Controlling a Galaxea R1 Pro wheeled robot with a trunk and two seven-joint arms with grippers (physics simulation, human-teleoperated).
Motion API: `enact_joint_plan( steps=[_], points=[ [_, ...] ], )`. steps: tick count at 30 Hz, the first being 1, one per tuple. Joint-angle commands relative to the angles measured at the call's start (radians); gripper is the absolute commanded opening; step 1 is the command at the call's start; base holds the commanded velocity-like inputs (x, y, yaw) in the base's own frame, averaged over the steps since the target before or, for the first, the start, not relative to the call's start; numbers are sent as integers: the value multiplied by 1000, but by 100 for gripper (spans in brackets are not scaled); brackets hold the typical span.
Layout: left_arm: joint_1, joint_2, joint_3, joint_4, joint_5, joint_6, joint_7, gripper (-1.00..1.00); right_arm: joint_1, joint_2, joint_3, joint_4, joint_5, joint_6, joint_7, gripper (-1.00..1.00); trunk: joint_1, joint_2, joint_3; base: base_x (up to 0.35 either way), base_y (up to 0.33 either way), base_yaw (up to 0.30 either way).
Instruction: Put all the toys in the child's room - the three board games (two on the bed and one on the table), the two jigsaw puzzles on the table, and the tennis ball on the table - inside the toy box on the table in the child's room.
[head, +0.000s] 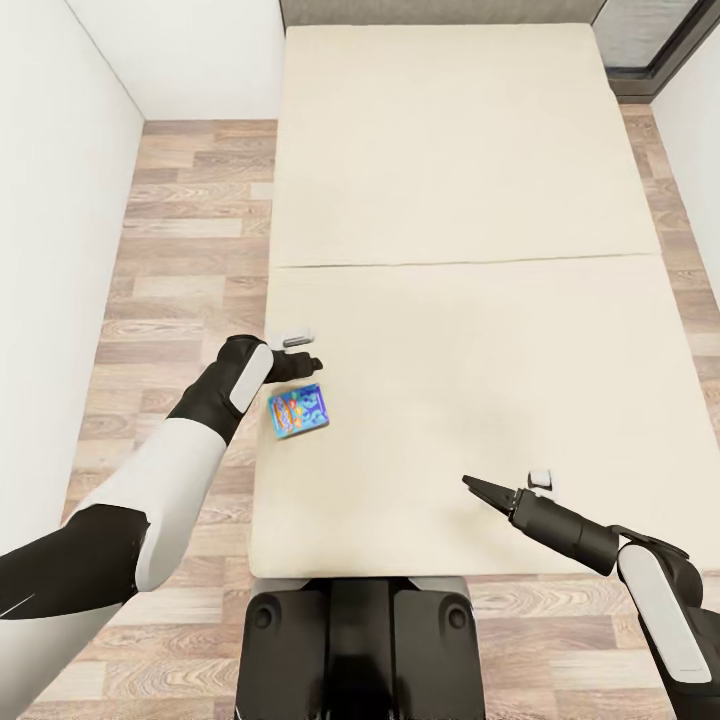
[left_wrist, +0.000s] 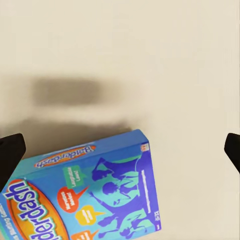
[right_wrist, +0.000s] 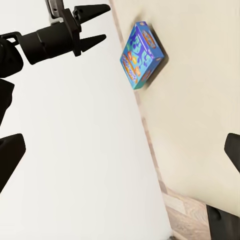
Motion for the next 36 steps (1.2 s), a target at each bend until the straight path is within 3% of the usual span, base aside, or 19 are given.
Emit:
enact_joint_plan(
  steps=[1, 16, 24, 36],
  points=[
    [0, 0, -3, -1, 10, 3, 9, 100, 0, 0, -1, 0, 1, 5, 3, 100, 1, -2, -3, 0, 0, 0],
    [-1, 2, 0, -27, 10, 4, 10, 100, 0, 0, -1, 0, 1, 5, 3, 100, 1, -2, -27, 0, 0, 0],
    [-35, 3, 2, -48, 10, 60, 11, 100, 0, 0, -1, 0, 1, 5, 3, 100, 1, -2, -40, 0, 0, 0],
    [-44, 1, 6, -50, 10, 69, 11, 100, 0, 0, -1, -1, 1, 5, 3, 100, 1, -2, -60, 0, 0, 0]
  ],
)
